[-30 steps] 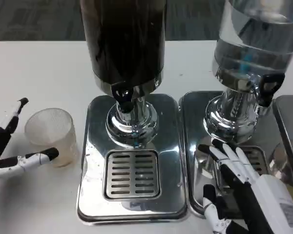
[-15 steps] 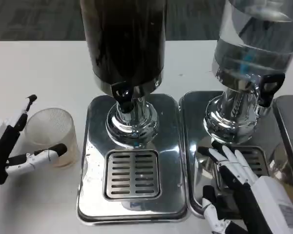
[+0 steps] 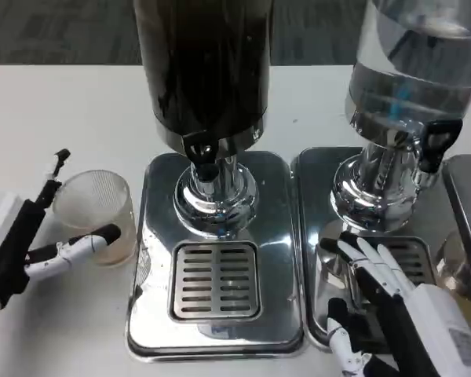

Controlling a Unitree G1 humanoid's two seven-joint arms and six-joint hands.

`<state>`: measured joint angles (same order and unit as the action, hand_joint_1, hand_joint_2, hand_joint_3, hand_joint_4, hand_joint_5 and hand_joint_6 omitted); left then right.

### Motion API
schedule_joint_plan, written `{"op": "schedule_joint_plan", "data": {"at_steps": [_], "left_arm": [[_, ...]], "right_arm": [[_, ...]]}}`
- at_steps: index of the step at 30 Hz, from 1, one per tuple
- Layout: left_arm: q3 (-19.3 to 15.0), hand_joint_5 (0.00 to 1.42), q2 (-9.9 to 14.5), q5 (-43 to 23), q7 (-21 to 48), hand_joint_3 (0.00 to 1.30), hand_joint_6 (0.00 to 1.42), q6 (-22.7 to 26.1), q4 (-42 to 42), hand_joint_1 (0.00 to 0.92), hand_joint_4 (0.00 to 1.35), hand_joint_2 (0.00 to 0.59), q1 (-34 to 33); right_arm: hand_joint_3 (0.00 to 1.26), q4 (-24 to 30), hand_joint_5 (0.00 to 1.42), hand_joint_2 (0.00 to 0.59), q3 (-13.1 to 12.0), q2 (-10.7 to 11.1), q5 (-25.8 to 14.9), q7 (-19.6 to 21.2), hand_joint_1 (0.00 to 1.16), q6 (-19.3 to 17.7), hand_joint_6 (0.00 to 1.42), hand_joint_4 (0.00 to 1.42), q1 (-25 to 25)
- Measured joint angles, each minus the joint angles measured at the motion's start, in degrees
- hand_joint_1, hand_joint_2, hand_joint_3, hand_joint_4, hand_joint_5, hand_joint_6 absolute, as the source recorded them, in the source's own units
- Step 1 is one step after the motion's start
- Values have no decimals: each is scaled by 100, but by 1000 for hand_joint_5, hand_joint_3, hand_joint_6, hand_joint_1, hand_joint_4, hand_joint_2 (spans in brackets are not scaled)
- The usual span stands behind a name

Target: Grasp the cup under the faucet to collect the drink, then remove the cup.

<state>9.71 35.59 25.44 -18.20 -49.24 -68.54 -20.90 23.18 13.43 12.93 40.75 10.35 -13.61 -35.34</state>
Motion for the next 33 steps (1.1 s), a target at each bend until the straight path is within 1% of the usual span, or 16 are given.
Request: {"op": "schedule_joint_plan", "data": {"at_steps": [4,6,8,12,15,22,33], "left_arm": [[18,290,-28,-35,1,83,299,-4,-39,300,50,153,-25],[25,352,-37,-39,0,165,329,-5,-44,294,130,161,-42],[26,434,-45,-46,-2,241,407,-5,-46,293,214,169,-51],[26,561,-68,-51,-4,339,546,-8,-49,293,331,175,-79],[26,620,-68,-50,-47,406,610,-8,-49,293,387,179,-78],[28,725,-77,-39,-162,484,729,-45,-49,300,487,186,-62],[7,788,-82,-39,-292,512,826,-158,-47,300,532,187,23]], "right_arm": [[169,-15,26,586,5,-10,-6,0,509,5,112,93,5],[169,-16,26,586,10,-21,-7,0,509,5,112,94,5],[169,-16,26,586,10,-28,-15,0,509,5,111,95,1],[169,-16,30,586,11,-31,-75,-19,508,5,112,102,-28],[169,-16,33,586,12,-30,-97,-42,508,5,113,105,-33],[169,-16,37,586,8,0,-215,-116,506,5,123,117,-5],[169,-20,37,586,8,12,-333,-140,504,5,136,128,6]]}}
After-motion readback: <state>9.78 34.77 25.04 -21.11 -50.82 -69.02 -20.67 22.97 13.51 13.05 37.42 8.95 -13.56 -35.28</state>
